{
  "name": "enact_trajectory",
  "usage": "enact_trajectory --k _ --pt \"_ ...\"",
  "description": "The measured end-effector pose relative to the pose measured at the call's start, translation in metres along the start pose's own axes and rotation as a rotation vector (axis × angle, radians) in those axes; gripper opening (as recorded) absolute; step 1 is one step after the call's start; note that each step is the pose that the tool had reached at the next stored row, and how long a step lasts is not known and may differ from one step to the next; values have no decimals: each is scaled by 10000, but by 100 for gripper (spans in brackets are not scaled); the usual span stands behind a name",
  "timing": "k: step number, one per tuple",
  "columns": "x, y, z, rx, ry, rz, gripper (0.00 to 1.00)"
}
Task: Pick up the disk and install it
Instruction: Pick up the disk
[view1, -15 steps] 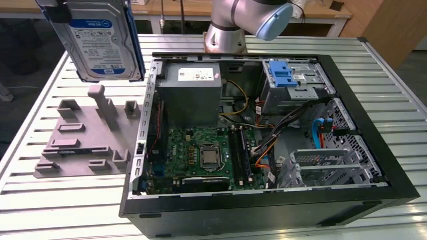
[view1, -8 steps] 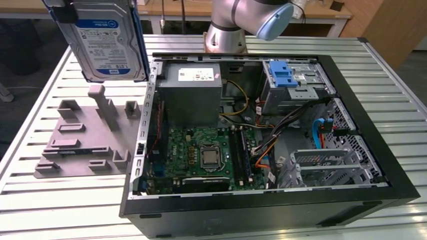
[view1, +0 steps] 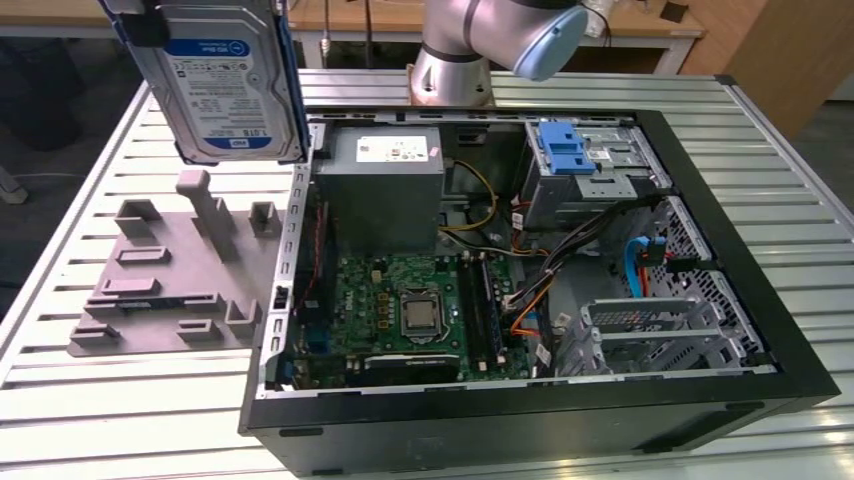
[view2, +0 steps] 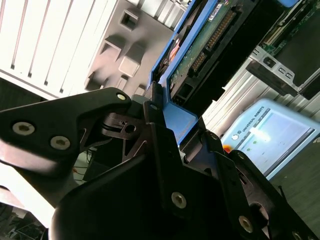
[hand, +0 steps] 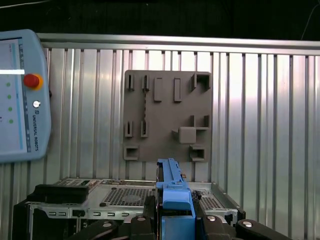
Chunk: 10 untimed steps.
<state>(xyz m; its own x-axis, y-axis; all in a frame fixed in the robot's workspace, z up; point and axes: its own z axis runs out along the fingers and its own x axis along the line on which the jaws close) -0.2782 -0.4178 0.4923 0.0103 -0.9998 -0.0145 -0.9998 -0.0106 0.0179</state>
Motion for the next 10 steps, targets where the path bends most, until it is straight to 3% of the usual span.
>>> enact_trajectory --k 10 --pt "1 -109 -2 0 0 0 36"
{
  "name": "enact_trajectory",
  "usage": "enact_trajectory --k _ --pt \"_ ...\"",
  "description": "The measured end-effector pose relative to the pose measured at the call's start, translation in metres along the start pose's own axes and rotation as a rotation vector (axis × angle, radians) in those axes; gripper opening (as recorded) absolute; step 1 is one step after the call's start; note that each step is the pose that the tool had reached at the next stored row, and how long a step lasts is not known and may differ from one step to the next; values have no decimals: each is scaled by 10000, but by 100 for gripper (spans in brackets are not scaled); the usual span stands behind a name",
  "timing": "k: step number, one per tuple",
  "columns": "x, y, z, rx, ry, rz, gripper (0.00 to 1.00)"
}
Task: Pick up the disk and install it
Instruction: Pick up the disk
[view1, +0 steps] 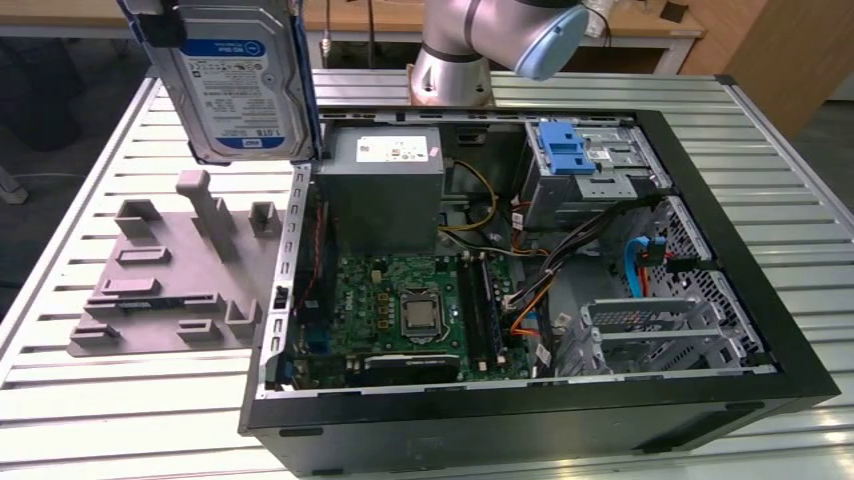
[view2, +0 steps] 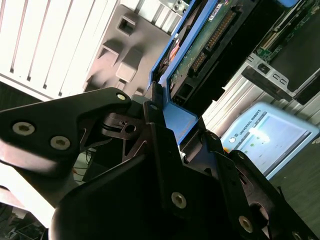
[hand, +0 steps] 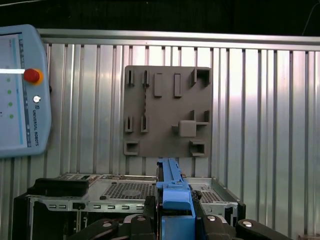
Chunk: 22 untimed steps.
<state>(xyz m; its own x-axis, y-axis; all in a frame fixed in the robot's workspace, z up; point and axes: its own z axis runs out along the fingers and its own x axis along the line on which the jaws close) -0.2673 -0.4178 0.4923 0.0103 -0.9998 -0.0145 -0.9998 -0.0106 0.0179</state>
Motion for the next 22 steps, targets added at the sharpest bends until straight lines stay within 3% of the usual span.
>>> enact_trajectory --k 22 --pt "2 -230 -4 0 -1 0 36"
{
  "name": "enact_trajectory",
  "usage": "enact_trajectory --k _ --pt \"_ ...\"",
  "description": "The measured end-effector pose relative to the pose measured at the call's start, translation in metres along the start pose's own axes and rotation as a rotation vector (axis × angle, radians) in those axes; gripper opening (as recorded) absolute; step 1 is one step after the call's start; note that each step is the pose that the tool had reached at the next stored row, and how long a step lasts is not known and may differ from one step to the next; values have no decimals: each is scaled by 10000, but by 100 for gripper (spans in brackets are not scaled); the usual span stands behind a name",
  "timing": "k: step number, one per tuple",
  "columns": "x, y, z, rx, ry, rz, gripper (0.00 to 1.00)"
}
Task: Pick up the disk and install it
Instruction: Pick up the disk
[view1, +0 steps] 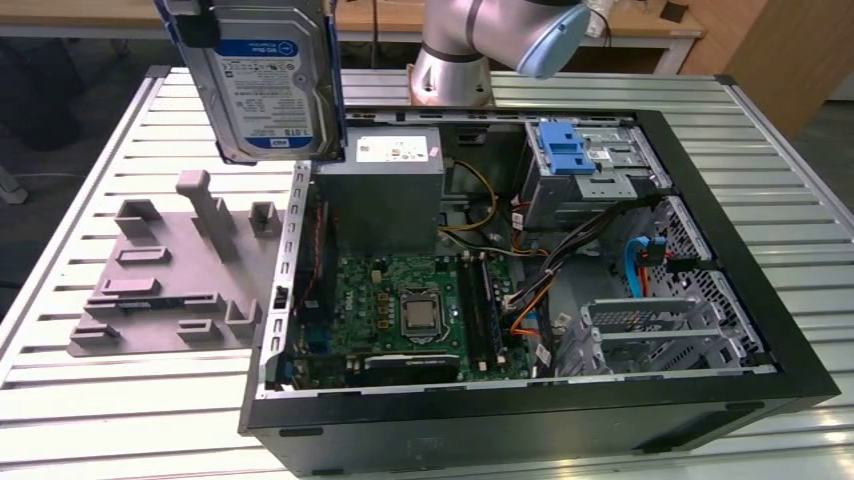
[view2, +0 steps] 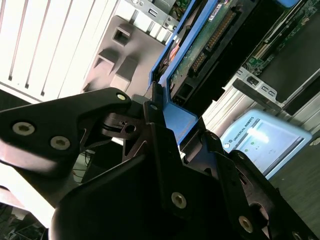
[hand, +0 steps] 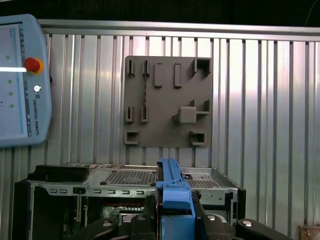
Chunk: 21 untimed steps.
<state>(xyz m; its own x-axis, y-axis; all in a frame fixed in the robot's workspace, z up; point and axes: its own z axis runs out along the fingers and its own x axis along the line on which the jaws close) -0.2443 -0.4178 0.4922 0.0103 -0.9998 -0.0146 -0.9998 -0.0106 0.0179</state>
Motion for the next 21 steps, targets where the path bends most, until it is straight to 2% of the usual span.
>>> enact_trajectory --k 5,15,21 --pt "0 -53 -1 0 0 0 36" --pt "4 -202 -4 -1 1 0 36" --pt "62 -253 -5 0 0 4 36"
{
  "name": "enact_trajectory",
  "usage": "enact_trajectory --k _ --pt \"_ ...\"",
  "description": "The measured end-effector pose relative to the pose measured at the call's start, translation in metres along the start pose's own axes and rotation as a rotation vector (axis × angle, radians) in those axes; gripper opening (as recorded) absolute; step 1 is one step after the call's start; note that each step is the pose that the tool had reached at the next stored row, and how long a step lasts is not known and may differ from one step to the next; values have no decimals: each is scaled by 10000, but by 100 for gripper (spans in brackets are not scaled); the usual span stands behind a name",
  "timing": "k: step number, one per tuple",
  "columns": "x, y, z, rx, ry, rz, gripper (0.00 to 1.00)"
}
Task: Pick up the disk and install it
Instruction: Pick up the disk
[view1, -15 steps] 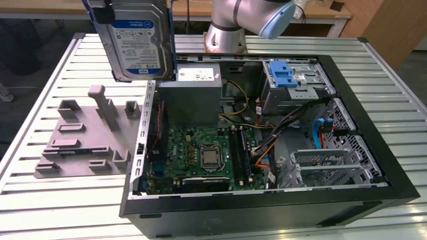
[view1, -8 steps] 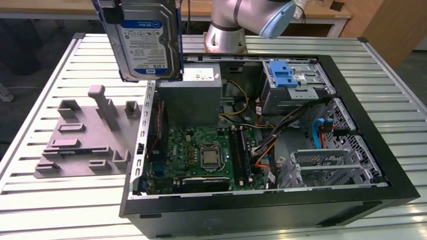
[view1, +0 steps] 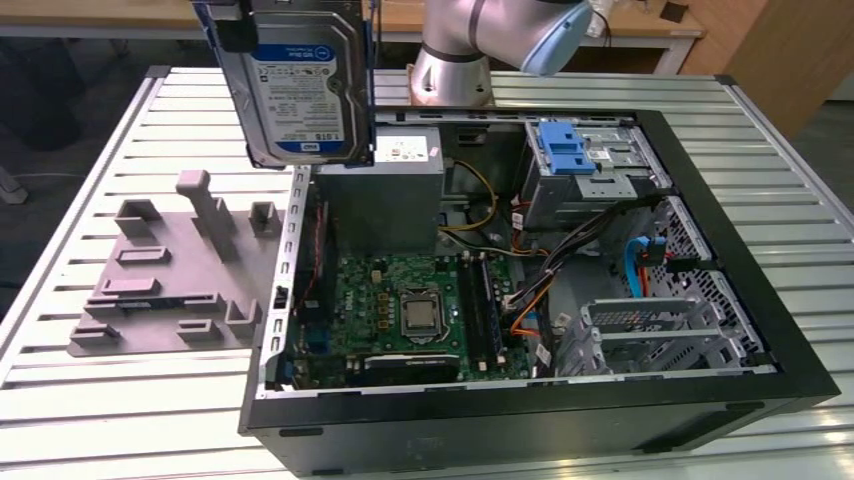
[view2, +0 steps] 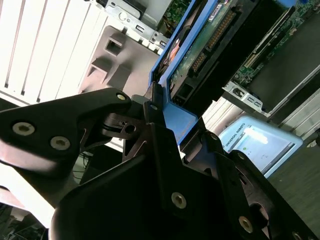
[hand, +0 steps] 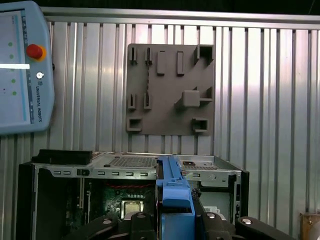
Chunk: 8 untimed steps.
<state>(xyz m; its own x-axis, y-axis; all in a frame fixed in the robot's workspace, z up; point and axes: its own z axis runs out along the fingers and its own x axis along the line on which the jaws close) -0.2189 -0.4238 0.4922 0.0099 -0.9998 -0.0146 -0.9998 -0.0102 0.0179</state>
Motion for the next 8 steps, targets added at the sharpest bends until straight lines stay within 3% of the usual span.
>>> enact_trajectory --k 8 --pt "82 -87 -2 0 0 3 36"
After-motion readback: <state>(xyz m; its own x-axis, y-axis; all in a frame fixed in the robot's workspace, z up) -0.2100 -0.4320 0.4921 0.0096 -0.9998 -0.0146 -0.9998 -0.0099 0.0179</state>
